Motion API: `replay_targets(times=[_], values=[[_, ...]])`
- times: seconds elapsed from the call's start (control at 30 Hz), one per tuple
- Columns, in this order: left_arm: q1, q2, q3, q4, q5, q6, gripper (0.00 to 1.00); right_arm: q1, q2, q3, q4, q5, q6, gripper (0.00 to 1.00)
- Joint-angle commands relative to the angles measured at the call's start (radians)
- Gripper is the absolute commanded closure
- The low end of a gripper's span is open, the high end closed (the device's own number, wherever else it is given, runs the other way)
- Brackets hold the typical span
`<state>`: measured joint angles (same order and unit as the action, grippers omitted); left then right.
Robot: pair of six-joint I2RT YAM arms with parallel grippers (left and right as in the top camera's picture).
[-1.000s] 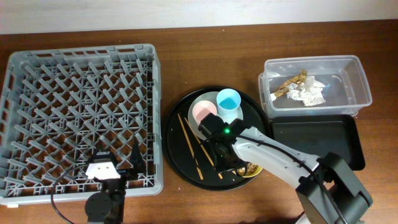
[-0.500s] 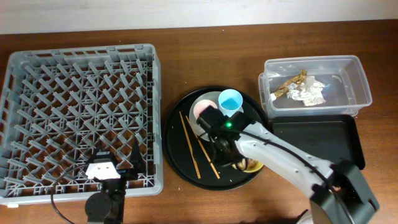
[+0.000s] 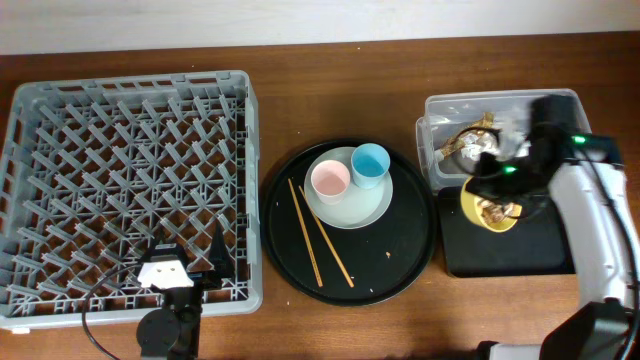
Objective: Sort waste into correct bins and load items into the dishwasher rack
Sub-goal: 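Tip yellow bowl over black tray to dump food scraps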
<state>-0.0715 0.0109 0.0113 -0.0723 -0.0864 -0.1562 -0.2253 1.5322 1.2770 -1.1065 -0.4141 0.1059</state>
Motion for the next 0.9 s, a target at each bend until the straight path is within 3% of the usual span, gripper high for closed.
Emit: replay_targets(times=[0.0,0.37,0.63,0.7,0.8,0.87], values=[[0.004,-0.004,-0.001,-0.005,-0.001,0.016,0.01,-0.123,-0.021,-0.048,0.036,-0.214,-0.097,0.96],[0.004,-0.004,-0.002,-0.005,-0.001,0.016,0.01,-0.443,-0.021,-0.411,0.397,-0.666,-0.126,0.96],[0.004,-0.004,-0.001,-0.005,-0.001,0.016,0.01,-0.628,-0.021,-0.528,0.485,-0.946,-0.182,0.96],[0.004,-0.004,-0.001,-0.005,-0.001,0.016,0.01,-0.642,-0.021,-0.539,0.517,-0.948,-0.182,0.96],[0.004,-0.004,-0.001,-0.005,-0.001,0.016,0.01,-0.647,-0.021,-0.554,0.526,-1.132,-0.206,0.96],[0.004,-0.004,-0.001,-0.005,-0.001,0.016,0.01,-0.647,-0.021,-0.554,0.527,-1.138,-0.151,0.96]])
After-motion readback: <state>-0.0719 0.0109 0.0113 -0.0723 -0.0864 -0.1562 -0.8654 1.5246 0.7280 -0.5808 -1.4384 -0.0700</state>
